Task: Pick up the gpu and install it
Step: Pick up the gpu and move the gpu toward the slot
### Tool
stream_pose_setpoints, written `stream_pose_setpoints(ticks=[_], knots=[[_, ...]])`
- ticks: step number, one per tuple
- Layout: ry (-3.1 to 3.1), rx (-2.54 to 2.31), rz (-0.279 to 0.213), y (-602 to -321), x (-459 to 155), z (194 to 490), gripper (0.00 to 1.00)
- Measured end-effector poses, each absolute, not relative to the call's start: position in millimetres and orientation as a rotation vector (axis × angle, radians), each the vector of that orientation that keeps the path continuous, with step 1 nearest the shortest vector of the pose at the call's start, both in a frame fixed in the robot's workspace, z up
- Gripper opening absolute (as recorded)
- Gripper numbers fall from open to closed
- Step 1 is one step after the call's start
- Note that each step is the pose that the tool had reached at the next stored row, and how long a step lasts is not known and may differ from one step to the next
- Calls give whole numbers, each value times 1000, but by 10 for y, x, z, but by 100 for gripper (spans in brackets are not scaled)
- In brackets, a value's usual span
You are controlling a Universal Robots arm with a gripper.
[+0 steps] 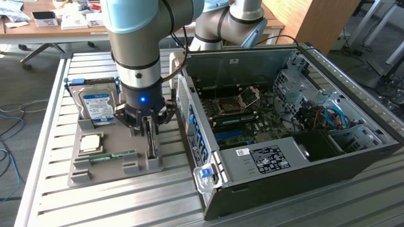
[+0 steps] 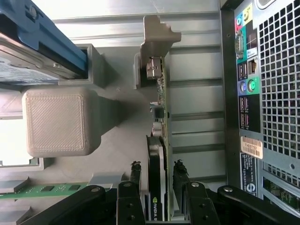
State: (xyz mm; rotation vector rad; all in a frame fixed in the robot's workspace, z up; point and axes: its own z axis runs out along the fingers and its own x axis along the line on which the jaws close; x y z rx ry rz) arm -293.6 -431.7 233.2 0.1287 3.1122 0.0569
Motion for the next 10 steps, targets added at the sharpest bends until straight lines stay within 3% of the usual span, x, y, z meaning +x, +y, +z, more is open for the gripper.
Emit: stream_pose_setpoints(ticks=[10], knots=[[3112,129,56,-4317,-2936,2310,42]])
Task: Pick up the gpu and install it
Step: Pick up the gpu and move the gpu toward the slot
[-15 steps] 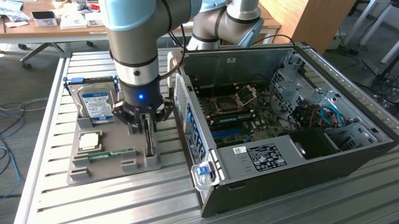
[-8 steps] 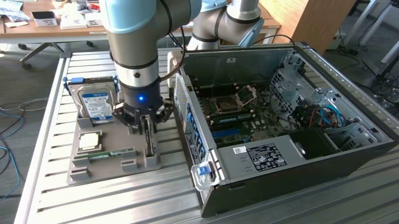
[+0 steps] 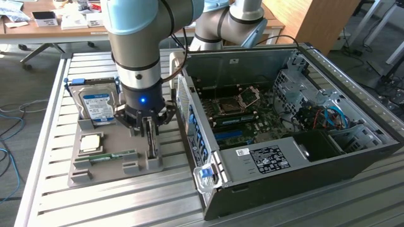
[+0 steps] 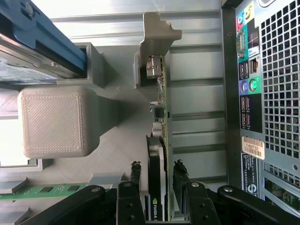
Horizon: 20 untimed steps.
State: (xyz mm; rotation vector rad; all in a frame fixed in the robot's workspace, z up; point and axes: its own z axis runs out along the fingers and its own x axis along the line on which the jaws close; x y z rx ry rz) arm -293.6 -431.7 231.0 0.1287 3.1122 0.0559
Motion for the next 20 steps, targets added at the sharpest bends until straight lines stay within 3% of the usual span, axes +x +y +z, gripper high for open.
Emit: stream_pose_setpoints(ticks=[20], knots=[[3112,129,52,-4296,-2945,2277,42]])
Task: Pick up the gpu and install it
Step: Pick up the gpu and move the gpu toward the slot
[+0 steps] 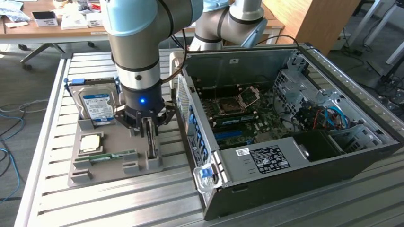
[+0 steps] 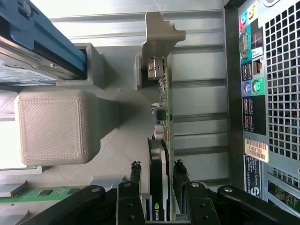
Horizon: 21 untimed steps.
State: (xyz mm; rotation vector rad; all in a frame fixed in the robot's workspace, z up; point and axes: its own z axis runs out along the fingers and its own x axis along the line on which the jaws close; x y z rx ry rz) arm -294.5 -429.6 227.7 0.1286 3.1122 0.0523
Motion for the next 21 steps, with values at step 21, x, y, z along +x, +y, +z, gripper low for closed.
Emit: stream_pose_setpoints(ticks=[21], knots=[[3112,129,50,-4297,-2943,2278,33]])
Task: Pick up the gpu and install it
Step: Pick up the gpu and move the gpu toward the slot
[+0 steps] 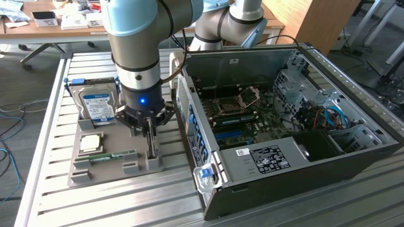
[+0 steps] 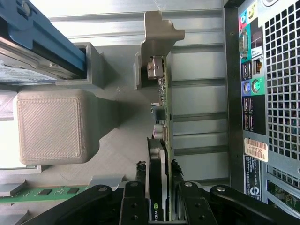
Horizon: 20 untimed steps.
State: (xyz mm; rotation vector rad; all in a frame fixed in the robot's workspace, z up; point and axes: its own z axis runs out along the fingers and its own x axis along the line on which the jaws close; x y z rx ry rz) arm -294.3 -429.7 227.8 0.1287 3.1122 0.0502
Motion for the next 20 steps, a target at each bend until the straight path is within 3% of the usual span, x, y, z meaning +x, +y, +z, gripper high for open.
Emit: stream_pose_setpoints(ticks=[2,20], knots=[[3112,129,50,-4297,-2943,2278,27],[3115,76,51,-4297,-2943,2277,27]])
